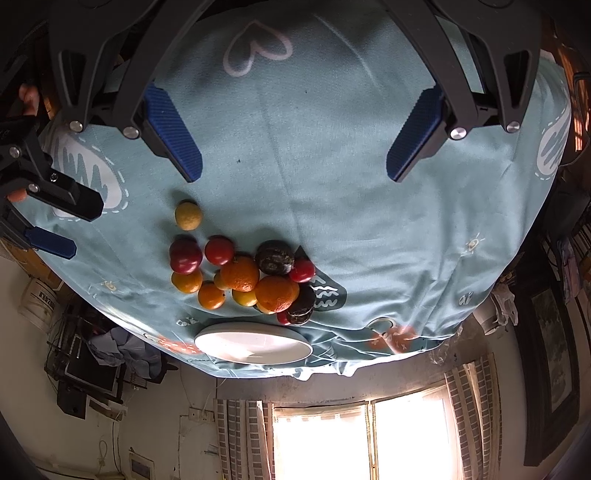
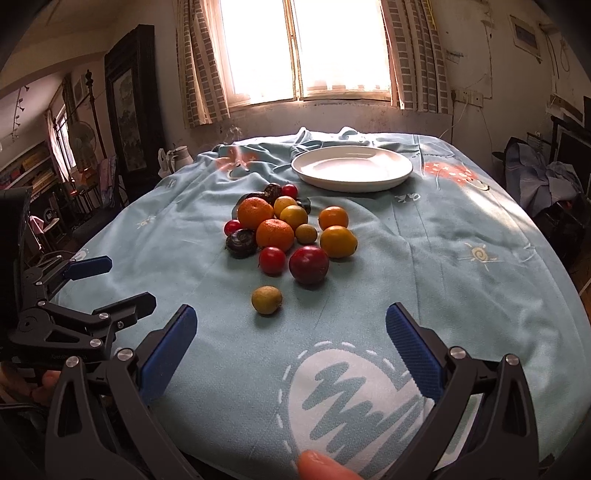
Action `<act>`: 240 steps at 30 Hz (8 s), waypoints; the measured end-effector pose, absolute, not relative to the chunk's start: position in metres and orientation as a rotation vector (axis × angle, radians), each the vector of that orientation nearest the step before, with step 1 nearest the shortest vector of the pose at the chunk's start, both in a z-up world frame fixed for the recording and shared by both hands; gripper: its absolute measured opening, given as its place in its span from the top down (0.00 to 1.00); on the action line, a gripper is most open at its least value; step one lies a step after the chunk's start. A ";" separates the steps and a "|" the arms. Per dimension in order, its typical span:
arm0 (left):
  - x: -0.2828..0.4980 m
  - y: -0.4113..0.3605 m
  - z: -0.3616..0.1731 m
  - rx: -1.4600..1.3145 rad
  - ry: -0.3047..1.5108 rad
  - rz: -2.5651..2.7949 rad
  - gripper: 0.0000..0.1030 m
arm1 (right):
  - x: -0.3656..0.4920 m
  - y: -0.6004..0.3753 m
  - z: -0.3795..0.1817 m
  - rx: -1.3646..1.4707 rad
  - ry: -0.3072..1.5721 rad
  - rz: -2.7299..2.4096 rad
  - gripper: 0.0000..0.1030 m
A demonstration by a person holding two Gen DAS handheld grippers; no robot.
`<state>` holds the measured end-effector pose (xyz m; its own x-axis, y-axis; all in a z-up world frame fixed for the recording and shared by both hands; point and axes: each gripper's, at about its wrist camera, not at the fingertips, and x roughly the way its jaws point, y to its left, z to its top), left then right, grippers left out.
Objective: Organize fruits
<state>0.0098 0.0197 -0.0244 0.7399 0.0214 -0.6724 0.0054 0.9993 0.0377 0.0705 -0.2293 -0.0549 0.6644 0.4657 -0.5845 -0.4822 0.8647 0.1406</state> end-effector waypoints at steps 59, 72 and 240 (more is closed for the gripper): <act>0.177 0.009 -0.046 0.451 0.697 -0.436 0.56 | 0.149 -0.202 -0.107 0.042 0.907 0.749 0.72; 0.172 0.035 -0.032 0.210 0.704 -0.434 0.59 | 0.147 -0.203 -0.101 0.040 0.876 0.756 0.72; 0.192 0.023 -0.024 -0.027 0.734 -0.246 0.06 | 0.257 -0.214 -0.082 -0.118 0.798 0.702 0.36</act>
<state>0.1925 0.0230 -0.0235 0.7150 -0.2321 -0.6595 0.2130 0.9708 -0.1108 0.2567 -0.2141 -0.0825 0.4872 0.5328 -0.6919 -0.6186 0.7698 0.1572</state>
